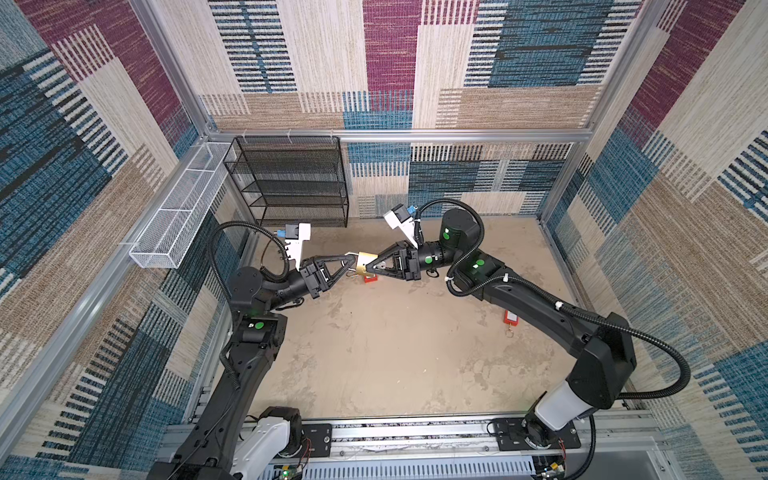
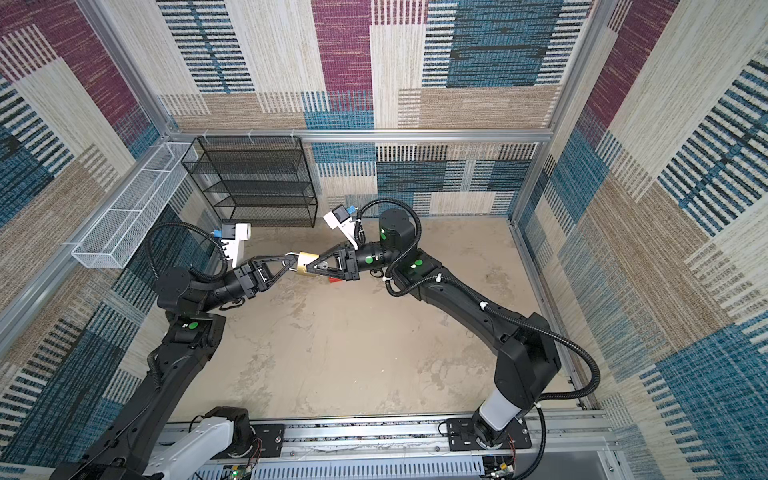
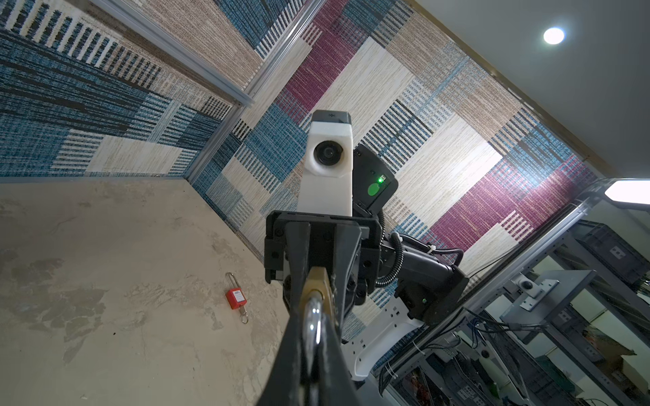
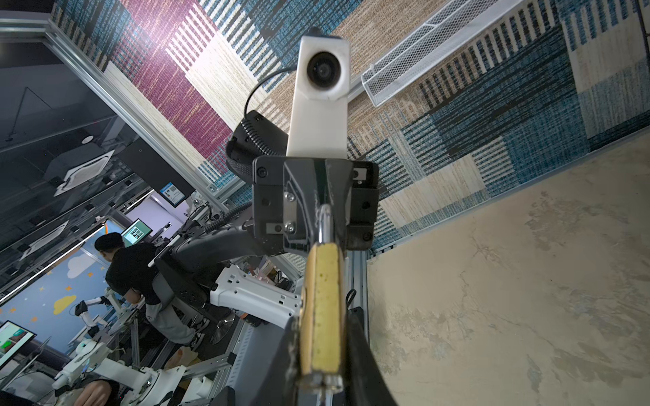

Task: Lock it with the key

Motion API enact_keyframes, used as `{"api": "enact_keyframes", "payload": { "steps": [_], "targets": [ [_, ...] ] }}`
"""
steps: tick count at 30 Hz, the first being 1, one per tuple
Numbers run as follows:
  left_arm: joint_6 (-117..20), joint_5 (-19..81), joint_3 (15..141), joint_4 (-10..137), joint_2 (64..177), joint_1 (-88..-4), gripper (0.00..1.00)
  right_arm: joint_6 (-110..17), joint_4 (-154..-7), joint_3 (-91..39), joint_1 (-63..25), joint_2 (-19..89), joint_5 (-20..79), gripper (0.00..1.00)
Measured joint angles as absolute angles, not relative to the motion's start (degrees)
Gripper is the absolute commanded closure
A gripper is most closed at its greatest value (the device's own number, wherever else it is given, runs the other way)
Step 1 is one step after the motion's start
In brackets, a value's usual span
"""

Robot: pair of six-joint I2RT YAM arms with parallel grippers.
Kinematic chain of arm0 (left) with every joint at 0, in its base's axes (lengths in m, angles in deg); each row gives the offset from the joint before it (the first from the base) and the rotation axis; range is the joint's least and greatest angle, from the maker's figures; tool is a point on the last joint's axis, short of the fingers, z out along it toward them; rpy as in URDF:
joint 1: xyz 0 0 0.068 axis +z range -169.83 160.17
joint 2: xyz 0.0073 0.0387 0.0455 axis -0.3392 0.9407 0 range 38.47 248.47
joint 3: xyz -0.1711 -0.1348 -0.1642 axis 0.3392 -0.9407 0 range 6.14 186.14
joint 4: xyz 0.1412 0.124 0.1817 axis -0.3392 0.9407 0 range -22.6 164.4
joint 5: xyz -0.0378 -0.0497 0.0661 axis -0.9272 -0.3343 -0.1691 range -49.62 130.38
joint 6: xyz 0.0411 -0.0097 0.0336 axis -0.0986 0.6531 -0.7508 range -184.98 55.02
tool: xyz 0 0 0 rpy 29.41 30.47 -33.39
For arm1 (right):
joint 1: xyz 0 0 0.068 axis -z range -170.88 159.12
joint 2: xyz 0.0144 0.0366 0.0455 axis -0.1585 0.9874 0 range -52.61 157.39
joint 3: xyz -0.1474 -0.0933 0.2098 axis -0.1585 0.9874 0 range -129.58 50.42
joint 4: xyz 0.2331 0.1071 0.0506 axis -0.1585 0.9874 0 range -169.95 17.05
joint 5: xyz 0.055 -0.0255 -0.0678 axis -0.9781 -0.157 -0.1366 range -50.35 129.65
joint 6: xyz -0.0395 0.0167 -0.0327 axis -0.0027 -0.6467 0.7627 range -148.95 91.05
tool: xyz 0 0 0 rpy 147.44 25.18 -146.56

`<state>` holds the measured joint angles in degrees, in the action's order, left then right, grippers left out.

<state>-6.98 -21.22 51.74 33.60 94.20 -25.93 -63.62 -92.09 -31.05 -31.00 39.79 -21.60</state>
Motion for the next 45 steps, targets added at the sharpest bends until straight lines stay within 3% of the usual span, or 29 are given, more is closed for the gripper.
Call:
{"api": "enact_keyframes", "payload": {
  "steps": [25,27,29,31,40,43,45],
  "targets": [
    [-11.42,-19.3,53.36,40.72,94.89,-28.34,1.0,-62.31,-88.16,-30.11,-29.1,39.15,-23.48,1.0],
    [-11.57,-20.72,53.75,42.23,95.44,-27.55,0.74,-62.53,-89.21,-28.02,-28.61,38.3,-22.5,1.0],
    [-11.09,-22.67,53.82,42.39,96.18,-27.31,0.66,-62.42,-90.37,-26.18,-28.26,37.38,-21.64,1.0],
    [-9.28,-24.07,53.82,42.39,96.77,-27.07,0.65,-62.31,-91.53,-24.87,-27.67,36.44,-20.64,1.0],
    [-6.98,-24.44,53.49,40.99,97.28,-26.96,0.65,-62.29,-93.86,-23.03,-27.37,35.13,-18.93,1.0],
    [-6.63,-24.39,53.51,40.7,97.34,-26.96,0.79,-62.38,-94.15,-23.03,-27.26,35.15,-18.89,1.0],
    [-6.63,-24.24,53.58,40.2,97.47,-26.96,0.82,-62.55,-94.21,-23.12,-27.28,35.26,-19.24,1.0]
  ]
}}
